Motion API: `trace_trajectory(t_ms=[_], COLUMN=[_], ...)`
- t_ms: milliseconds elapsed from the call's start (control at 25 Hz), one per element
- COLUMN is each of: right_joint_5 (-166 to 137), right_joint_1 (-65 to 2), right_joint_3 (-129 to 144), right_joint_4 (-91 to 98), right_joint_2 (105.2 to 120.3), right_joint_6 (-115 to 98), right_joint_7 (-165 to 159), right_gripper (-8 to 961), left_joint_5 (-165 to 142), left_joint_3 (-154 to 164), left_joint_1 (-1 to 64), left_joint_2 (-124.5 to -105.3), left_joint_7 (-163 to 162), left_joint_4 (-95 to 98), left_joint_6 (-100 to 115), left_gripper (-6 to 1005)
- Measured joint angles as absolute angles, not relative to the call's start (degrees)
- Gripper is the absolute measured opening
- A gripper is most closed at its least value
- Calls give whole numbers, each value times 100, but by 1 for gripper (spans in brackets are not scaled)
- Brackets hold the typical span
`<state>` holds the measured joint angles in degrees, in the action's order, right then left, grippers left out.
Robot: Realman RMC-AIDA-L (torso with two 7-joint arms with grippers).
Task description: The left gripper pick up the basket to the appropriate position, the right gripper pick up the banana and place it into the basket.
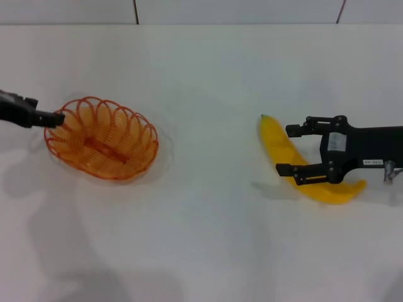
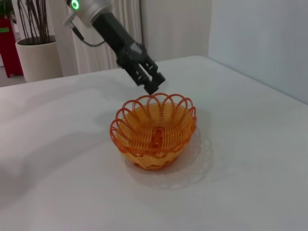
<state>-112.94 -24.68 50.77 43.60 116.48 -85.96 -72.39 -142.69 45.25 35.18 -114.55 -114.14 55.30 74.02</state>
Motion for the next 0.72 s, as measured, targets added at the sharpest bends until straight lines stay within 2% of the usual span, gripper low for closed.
trace_trajectory(t_ms=[40, 240, 720], right_joint_5=[-11294, -11294, -11316], right_joint_1=[-2478, -2487, -2504], right_joint_3=[5079, 5081, 5079], right_joint_4=[4343, 4324, 4324], right_joint_2=[11650, 11653, 11654], right_joint_6=[-8596, -8601, -8589], right_joint_7=[-7237, -7235, -7255], right_gripper=[851, 851, 850], left_joint_5=[-14285, -14299, -14377], left_joint_3=[4522, 4542, 4549], left_joint_1=[3524, 3553, 3713], left_joint_2=[-11456, -11474, -11559], left_joint_7=[-11394, -11314, -11111], left_joint_4=[5467, 5359, 4980], left_joint_6=[7371, 7249, 6779], left_gripper=[681, 751, 740])
